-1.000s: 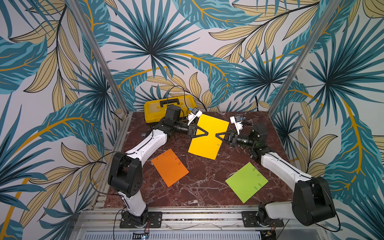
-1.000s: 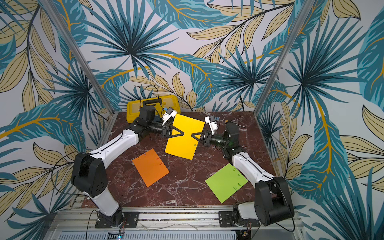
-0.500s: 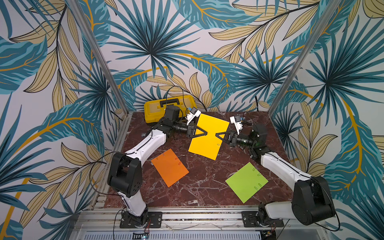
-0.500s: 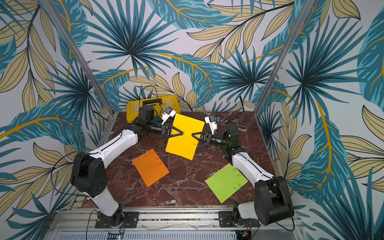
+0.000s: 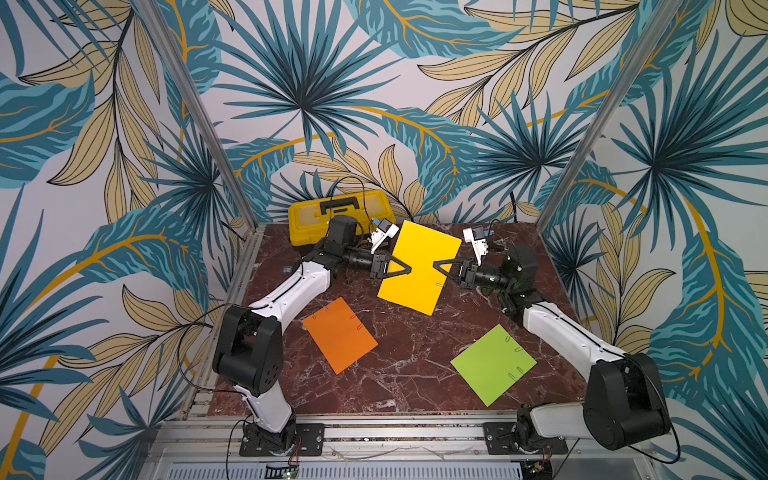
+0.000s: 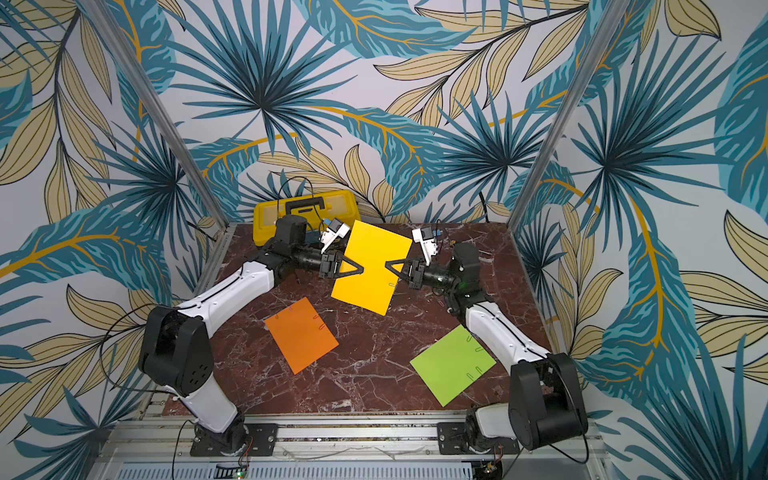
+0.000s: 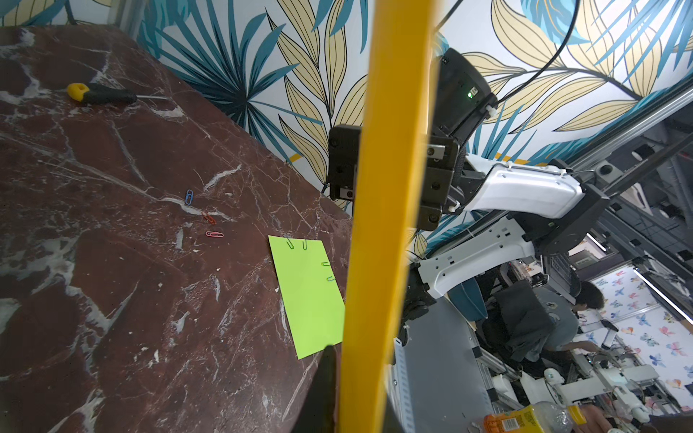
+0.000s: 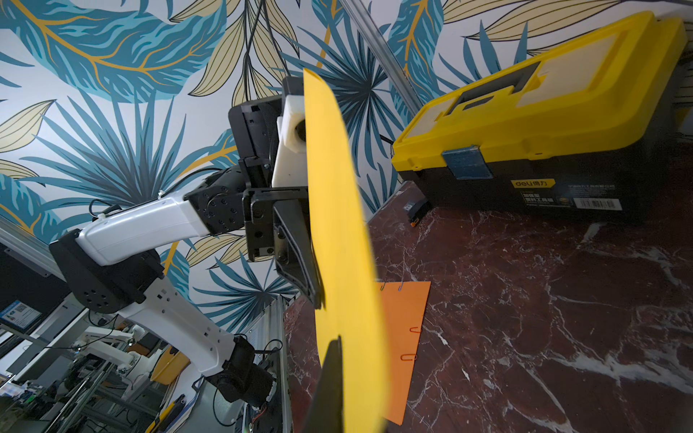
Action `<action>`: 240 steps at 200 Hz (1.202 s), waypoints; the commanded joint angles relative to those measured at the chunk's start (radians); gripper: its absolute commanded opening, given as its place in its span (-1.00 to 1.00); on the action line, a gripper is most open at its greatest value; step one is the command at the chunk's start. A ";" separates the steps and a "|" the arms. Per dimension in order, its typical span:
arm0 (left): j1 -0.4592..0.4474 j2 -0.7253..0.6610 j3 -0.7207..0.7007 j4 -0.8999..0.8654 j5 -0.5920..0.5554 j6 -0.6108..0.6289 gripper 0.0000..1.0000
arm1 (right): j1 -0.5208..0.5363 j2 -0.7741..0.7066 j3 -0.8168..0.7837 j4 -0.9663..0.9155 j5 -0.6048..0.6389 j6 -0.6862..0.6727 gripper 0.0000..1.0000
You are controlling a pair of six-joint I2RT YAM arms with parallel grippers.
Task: Unclip the paperclips from the documents
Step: Adjust the document, then remove the paper clip from the document.
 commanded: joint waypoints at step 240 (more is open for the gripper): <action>0.021 -0.061 0.008 0.017 0.022 0.022 -1.00 | -0.005 0.042 -0.036 -0.081 -0.121 -0.042 -0.13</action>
